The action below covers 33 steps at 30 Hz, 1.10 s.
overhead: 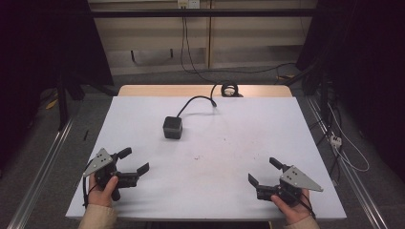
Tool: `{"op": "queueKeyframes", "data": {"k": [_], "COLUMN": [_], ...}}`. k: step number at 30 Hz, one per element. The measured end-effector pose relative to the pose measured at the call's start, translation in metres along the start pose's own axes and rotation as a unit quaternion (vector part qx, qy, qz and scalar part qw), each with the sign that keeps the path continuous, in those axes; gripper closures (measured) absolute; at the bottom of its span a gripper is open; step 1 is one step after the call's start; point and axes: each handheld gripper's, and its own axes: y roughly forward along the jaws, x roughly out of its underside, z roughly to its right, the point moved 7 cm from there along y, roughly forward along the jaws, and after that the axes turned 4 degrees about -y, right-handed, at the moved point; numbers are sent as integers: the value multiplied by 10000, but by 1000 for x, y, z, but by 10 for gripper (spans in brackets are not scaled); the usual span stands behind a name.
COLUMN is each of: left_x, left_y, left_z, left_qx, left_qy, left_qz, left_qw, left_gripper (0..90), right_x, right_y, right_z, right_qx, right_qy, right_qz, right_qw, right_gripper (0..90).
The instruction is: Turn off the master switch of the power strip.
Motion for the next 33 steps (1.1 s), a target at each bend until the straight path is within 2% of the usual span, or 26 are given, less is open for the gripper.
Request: {"op": "queueKeyframes", "data": {"k": [4,10,17,21,25,27,30,33], "left_x": [-1,-7,-18,-19,-20,-21,-24,-25], "left_y": [1,8,20,25,30,30,34,36], "left_z": [1,3,-2,-7,-10,-10,-10,-10], "left_qx": [-5,101,14,-35,-108,-65,-60,-32], "left_qy": [63,3,-109,-43,-72,-78,19,-1], "left_qz": [-20,23,215,253,229,201,204,186], "left_qw": [10000,9999,9997,9997,9997,9997,9998,9998], "left_gripper": [28,29,24,23,26,26,26,27], "right_x": [0,-1,-2,-2,-1,-2,-2,-2], "right_y": [0,0,-1,-2,-3,-3,-3,-3], "right_z": [1,1,2,3,3,3,3,3], "right_qx": [10,20,31,34,32,41,40,47], "right_qy": [-12,-16,-20,11,10,5,-2,6], "right_qz": [10,13,20,24,27,30,29,24], "right_qw": [10000,10000,10000,10000,10000,10000,10000,10000], "right_gripper": [48,50,51,54,54,54,55,55]}}
